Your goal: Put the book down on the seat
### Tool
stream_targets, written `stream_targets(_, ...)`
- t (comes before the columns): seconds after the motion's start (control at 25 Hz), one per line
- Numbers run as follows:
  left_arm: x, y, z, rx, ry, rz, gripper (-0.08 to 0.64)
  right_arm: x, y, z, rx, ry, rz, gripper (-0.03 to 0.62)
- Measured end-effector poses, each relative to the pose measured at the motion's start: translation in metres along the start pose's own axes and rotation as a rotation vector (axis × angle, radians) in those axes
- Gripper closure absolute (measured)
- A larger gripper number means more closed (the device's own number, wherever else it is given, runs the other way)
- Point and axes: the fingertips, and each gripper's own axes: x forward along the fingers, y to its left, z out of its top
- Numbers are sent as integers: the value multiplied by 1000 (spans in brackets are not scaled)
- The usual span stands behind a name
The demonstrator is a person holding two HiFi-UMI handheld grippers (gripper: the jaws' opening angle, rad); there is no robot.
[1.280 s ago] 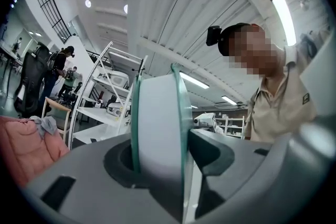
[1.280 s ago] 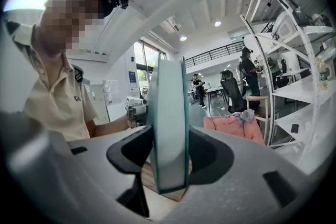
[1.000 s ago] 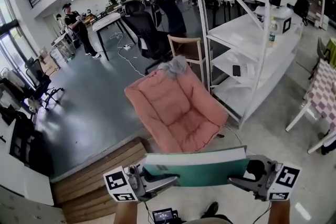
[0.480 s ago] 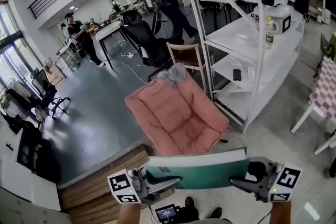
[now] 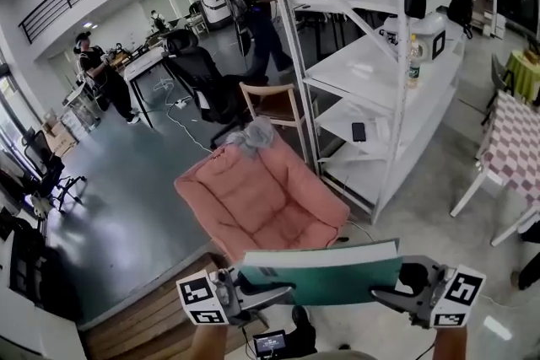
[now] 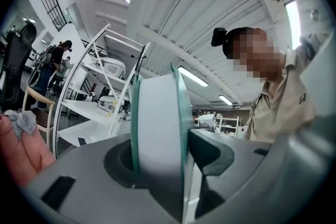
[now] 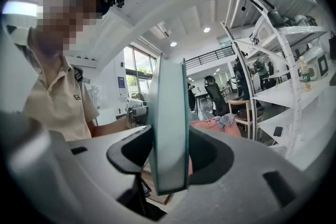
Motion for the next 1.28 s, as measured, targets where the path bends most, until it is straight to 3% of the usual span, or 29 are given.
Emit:
stream_targets(0.24, -10, 61, 18, -3, 0, -58, 336, 46, -33, 14, 7, 9, -57, 399)
stream_targets(0.72, -45, 190, 43, -35, 2, -85, 336, 155, -105, 34, 39, 44, -90, 399)
stream_targets(1.04, -69, 259, 52, -45, -12, -84, 336, 217, -144, 45, 35, 64, -86, 397)
stream_targets(1.28, -66, 312, 43, -76, -29, -34, 344, 248, -199, 39, 30, 99, -56, 387)
